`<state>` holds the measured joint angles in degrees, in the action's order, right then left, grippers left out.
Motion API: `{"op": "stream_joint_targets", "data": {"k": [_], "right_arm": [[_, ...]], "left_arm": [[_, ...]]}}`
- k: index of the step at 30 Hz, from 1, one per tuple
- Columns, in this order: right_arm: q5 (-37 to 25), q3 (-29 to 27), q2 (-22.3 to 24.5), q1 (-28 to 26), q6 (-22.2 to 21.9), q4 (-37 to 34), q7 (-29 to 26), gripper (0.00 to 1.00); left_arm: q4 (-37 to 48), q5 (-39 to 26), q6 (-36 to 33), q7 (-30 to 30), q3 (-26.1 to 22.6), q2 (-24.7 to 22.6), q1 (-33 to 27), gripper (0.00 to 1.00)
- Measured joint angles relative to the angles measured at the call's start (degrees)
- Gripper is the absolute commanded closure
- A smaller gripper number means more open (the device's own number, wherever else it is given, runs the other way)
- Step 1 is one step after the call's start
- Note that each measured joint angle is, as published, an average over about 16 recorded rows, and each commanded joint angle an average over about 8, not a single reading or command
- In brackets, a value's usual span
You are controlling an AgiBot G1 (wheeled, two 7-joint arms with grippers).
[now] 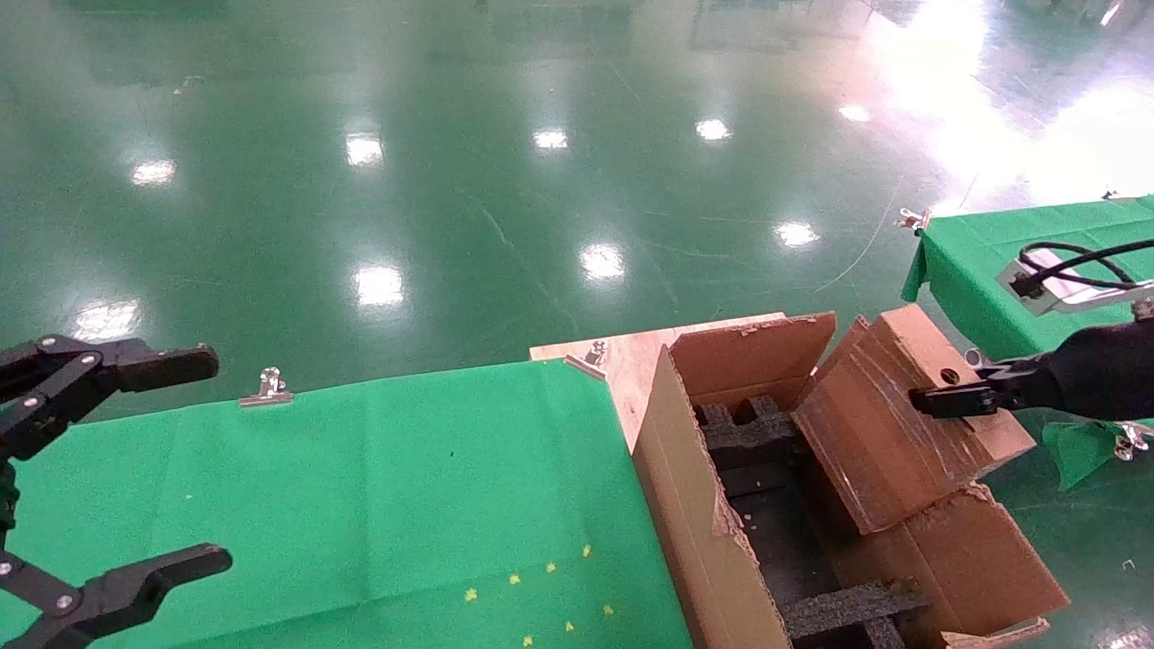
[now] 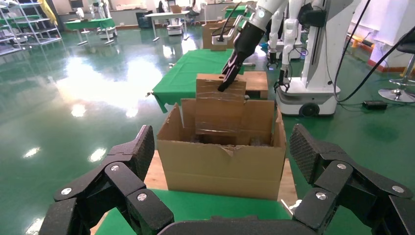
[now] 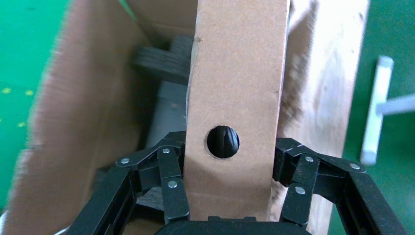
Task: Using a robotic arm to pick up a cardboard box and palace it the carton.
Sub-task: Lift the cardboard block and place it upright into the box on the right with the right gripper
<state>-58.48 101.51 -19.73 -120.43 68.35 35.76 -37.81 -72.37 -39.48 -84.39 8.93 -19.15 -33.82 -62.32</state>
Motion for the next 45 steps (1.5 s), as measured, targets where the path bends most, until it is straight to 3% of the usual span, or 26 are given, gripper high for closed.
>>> {"op": "stream_joint_targets", "data": {"k": [21,35,45], "right_arm": [[-0.02,2.79,1.29,7.79,-12.45,7.41,-8.59,1.00],[2.63,3.97,-2.14,15.76,-22.42,8.08,-10.23,1.00],[4.39,4.20,-5.57,20.49,-26.37,6.52,-9.29,1.00]], "left_arm": [[0.00,0.01,0.00,-0.01,-0.02,0.01,-0.01,0.00],[0.00,0.02,0.01,-0.02,-0.03,0.01,-0.01,0.00],[0.00,0.03,0.01,-0.02,-0.04,0.01,-0.01,0.00]]}}
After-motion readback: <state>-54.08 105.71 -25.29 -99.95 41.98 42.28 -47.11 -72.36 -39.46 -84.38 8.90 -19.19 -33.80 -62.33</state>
